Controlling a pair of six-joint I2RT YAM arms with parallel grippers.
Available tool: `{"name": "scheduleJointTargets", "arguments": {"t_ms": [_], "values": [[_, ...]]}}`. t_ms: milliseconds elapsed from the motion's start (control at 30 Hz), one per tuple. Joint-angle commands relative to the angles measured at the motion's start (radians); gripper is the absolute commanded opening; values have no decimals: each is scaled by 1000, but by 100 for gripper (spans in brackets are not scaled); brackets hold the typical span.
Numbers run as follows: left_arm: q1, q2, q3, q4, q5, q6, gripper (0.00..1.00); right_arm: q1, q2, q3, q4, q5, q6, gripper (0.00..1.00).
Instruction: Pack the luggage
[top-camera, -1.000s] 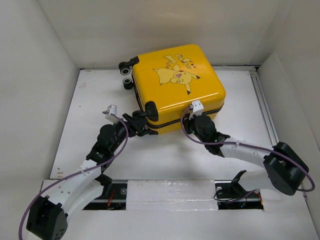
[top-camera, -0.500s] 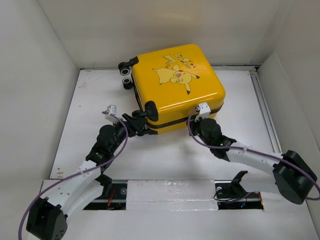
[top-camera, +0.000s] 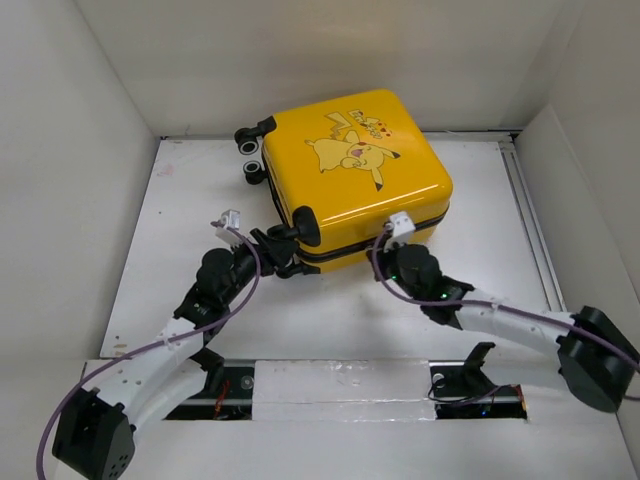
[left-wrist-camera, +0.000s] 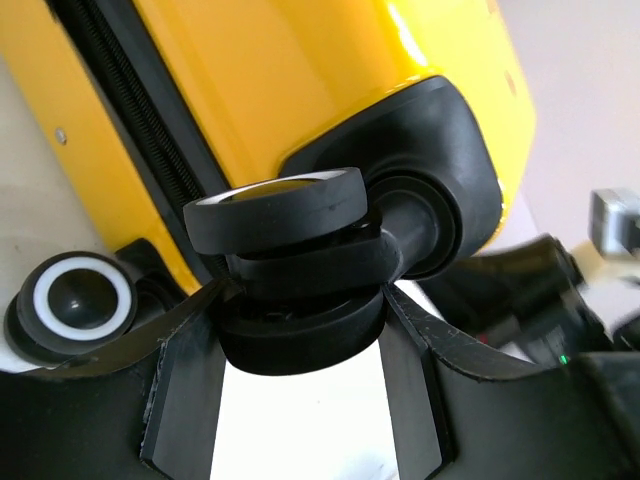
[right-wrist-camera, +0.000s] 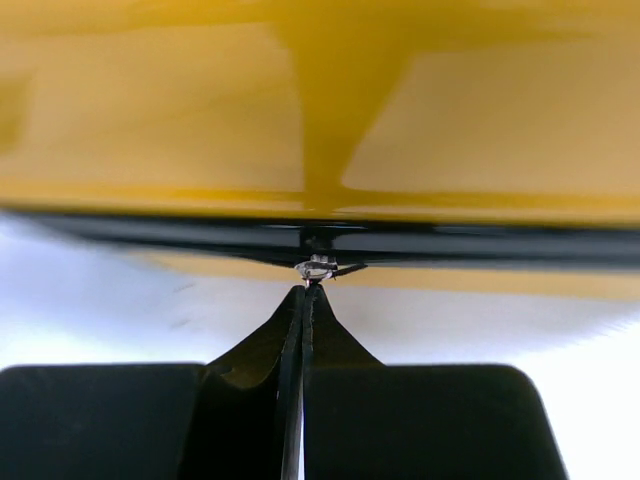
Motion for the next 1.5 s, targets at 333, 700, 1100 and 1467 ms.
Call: {"name": "scheduleJointTargets", "arguments": {"t_ms": [333,700,1100,1467], "values": [[-14,15,127,231,205,-38,0,403,440,338,213,-245,-41,0],[-259,73,169,258,58,-30,0,412,506,245,489,-109,37,0],[-391,263,276,329,-5,46,75,300,-56,-75,204,103,82,0],[-245,151,411,42,-574,115,100,300,34,-52,262,215,69,0]]}}
